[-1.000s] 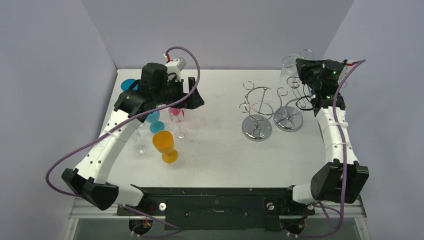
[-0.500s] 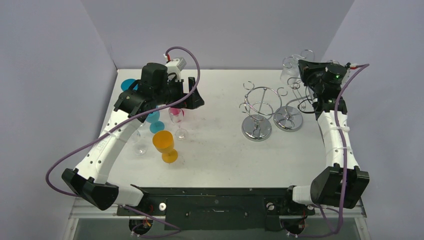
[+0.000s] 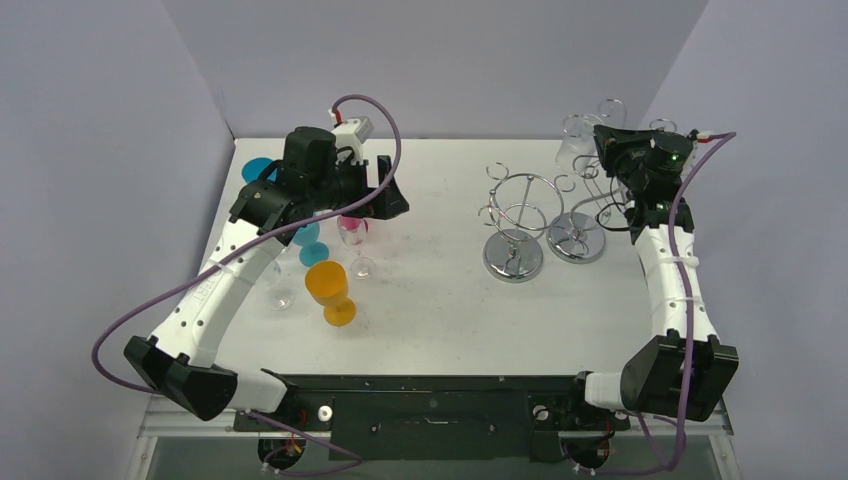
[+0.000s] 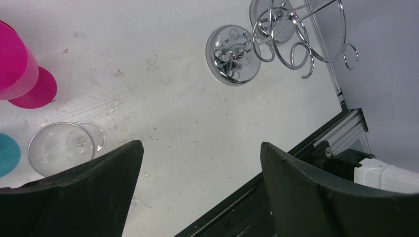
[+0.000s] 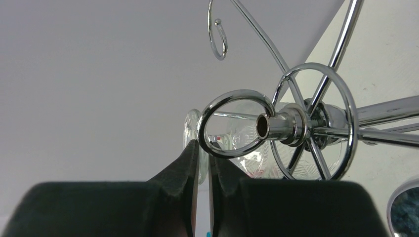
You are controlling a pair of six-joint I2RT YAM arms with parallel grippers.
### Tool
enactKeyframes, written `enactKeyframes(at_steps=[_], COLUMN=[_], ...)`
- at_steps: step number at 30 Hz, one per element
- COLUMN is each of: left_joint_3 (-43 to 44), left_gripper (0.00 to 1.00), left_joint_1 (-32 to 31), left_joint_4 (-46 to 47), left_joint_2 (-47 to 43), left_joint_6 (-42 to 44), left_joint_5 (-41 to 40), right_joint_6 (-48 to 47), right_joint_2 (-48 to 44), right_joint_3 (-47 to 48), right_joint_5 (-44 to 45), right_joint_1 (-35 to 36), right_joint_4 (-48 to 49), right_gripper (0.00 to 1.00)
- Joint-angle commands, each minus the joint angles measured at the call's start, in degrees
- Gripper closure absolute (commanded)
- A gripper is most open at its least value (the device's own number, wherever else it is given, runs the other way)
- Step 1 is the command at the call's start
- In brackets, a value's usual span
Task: Take the wine glass off the wine glass rack
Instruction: Pick up the wine glass from the wine rack.
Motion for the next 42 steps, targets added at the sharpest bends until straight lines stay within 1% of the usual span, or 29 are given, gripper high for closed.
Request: enactKeyframes(at_steps=[1,11,23,33,42], left_joint_3=[0.0,-0.4,-1.1,-1.2,-1.2], left_gripper=[0.14,0.14,0.14,0.14,0.14], left_joint_1=[0.3,0.2,0.2,0.2,0.1], left_joint_4=[3.3,3.4,3.9,4.4,4.6], left_joint_2=[-0.9,-1.2,-1.3,-0.9,-0.3], left_joint_6=[0.7,0.5,0.3,0.3,0.5], left_joint_5=[1.2,1.5,1.7,2.1,2.7], right_joint_6=[-0.8,-1.0,-2.1,-3.5,-2.5], right_joint_2=[-4.4,-5.7,-5.3,-4.2,-6.2], right_joint_3=[0.0,-0.6,-0.6,2.9,-0.2], right_joint_5=[-1.5,-3.0,-3.1,-3.3,-3.7], right_joint_1=[-0.6,-0.6,-0.9,-1.2,-2.3], right_joint_4=[4.1,3.5,1.3,-1.8,0.8], right_gripper=[1.00,1.00,1.00,1.00,1.00])
